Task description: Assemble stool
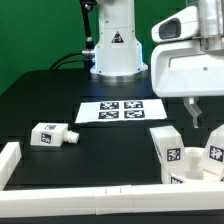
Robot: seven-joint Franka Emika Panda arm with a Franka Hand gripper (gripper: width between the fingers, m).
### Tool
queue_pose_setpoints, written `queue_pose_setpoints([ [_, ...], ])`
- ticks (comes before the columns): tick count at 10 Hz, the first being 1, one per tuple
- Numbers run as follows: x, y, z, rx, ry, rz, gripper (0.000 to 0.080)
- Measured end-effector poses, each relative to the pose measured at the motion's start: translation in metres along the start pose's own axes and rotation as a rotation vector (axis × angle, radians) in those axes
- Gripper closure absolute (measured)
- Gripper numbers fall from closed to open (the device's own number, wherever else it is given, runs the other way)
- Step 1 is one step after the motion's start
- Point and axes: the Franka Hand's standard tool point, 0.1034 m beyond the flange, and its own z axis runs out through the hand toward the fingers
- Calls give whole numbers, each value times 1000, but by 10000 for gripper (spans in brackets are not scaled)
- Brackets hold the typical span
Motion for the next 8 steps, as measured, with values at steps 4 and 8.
queue_pose_setpoints([
  [4,6,-2,-3,-43,-2,-571,150],
  [8,7,3,-3,-69,-23,-833,150],
])
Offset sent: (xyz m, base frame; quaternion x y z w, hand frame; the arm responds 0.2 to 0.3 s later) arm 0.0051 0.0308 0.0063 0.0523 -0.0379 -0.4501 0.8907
